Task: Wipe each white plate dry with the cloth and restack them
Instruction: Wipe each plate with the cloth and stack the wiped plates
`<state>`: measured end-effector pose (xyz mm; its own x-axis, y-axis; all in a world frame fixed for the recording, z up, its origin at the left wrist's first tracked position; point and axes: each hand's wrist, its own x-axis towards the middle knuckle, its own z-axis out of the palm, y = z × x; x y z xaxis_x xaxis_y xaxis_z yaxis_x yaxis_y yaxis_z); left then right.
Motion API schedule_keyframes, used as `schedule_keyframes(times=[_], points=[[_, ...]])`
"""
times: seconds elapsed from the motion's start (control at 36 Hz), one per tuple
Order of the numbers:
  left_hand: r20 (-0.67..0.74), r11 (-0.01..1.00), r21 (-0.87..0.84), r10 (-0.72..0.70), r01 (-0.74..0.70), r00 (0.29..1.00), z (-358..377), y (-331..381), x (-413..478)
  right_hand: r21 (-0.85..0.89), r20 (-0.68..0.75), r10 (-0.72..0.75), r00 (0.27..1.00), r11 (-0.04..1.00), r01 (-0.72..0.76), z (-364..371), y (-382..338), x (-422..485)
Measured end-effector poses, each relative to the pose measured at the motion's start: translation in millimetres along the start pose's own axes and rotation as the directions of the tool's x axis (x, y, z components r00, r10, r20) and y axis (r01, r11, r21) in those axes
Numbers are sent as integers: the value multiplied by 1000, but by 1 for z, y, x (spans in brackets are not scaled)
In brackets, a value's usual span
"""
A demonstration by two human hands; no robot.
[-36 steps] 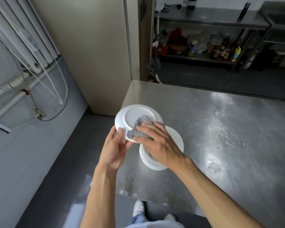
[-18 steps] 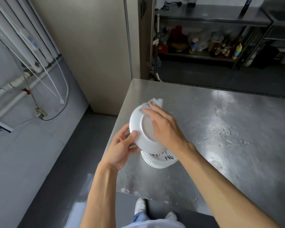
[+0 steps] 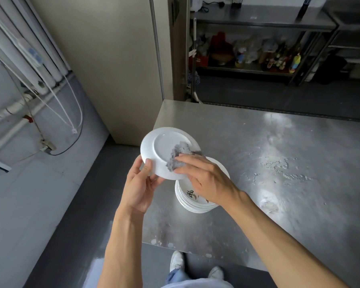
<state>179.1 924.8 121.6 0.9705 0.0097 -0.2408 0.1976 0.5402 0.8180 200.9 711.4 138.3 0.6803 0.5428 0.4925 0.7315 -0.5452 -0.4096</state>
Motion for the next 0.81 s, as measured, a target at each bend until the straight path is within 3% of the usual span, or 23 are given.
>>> schedule_keyframes(times=[0.08, 0.22, 0.33, 0.53, 0.69, 0.81], points=[[-23, 1000, 19, -2, 2, 1000, -2, 2, 1, -54, -38, 46, 998, 997, -48, -3, 12, -11], [-48, 999, 4, -36, 36, 998, -7, 3, 0, -90, -52, 294, 954, 950, -298, -8, 30, -22], [-43, 998, -26, -53, 52, 998, -5, 4, 0, -85, -84, 401, 912, 909, -408, -11, 36, -25], [-44, 996, -65, -69, 66, 997, 10, -1, 4, -120, -116, 275, 954, 950, -289, -6, 24, -23], [-55, 982, -151, -121, 112, 991, 22, -2, 6, -191, -309, 225, 924, 937, -292, -1, 25, -23], [-137, 977, -148, -173, 153, 975, 31, -1, 6, -250, -335, 268, 903, 899, -359, -9, 21, -16]])
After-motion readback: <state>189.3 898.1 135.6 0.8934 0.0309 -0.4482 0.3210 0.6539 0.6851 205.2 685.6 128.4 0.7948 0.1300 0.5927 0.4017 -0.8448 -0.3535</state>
